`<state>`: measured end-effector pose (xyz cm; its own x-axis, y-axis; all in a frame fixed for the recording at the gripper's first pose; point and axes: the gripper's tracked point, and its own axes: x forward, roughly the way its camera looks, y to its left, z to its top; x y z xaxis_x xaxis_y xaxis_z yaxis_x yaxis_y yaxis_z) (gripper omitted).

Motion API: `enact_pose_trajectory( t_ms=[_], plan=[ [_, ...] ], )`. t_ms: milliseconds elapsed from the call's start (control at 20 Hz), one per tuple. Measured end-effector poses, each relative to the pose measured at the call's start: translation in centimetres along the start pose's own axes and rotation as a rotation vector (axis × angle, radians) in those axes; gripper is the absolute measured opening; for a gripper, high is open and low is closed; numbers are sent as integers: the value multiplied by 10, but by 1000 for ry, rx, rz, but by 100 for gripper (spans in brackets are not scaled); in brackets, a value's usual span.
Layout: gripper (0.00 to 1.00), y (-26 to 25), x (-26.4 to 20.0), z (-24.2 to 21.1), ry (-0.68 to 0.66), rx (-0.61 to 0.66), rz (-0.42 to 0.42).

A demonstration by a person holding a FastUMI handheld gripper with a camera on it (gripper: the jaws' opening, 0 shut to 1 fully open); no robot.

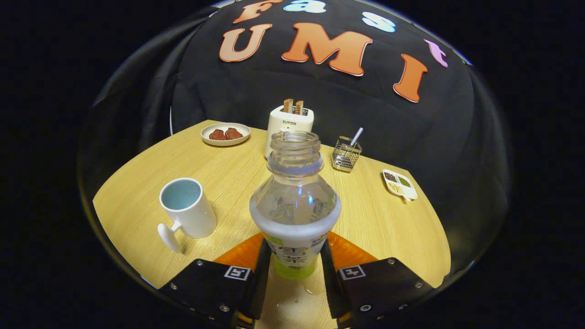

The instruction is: Take the bottle from table, then pour the juice into the cup, finally place the bottle on the coaster

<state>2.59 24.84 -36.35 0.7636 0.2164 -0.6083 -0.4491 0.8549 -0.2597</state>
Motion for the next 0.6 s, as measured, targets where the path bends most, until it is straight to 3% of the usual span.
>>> enact_pose_trajectory(
  t_ms=[250,600],
  plan=[
    [56,-14,5,29,-9,-242,-183],
    [56,15,11,53,-40,-483,-192]
  ],
)
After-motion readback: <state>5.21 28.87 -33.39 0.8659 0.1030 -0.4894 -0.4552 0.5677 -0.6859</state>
